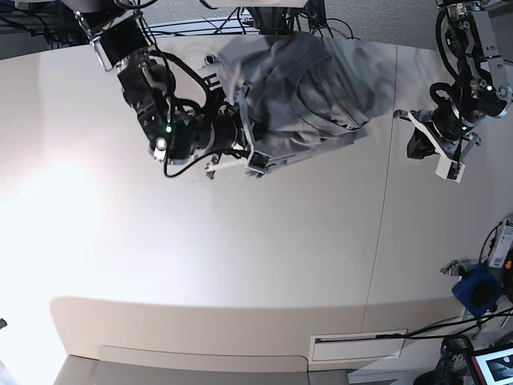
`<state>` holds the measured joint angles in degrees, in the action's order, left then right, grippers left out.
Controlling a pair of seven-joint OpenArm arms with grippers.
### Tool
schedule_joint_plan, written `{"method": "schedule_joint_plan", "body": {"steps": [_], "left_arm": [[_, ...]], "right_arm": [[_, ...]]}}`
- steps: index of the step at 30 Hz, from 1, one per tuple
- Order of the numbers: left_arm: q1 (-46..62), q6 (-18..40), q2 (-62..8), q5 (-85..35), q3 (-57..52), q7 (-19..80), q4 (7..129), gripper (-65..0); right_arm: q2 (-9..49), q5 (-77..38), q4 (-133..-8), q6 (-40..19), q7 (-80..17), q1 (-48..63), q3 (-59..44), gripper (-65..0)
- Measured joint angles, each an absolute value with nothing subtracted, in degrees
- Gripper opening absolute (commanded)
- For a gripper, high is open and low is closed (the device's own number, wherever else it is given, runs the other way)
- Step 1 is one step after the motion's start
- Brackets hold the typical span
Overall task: Fold the T-shirt properly
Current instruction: 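Grasp the grey shirt bundle with the right gripper and lift it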
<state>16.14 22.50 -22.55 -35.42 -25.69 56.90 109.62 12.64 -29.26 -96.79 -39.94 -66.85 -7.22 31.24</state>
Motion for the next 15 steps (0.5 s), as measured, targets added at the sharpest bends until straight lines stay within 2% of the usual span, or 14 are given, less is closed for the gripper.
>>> {"method": "schedule_joint_plan", "body": {"steps": [7,11,15], "left_arm": [[16.1,22.5,-22.5,-35.4,-25.7,56.9,109.6,-65.0],[16.1,22.5,-22.5,-35.4,-25.7,56.9,109.6,-65.0],[16.1,22.5,-22.5,-35.4,-25.7,56.9,109.6,-65.0]], "right_arm": [[11.7,-35.7,-97.9,-39.9,-67.7,-7.8,31.2,-65.0],[9.9,-41.7,-98.3,-39.9,-72.0,-7.7,31.3,-65.0],[10.0,-42.6,-98.3,-39.9,-72.4,-5.4,31.3,-65.0]]}}
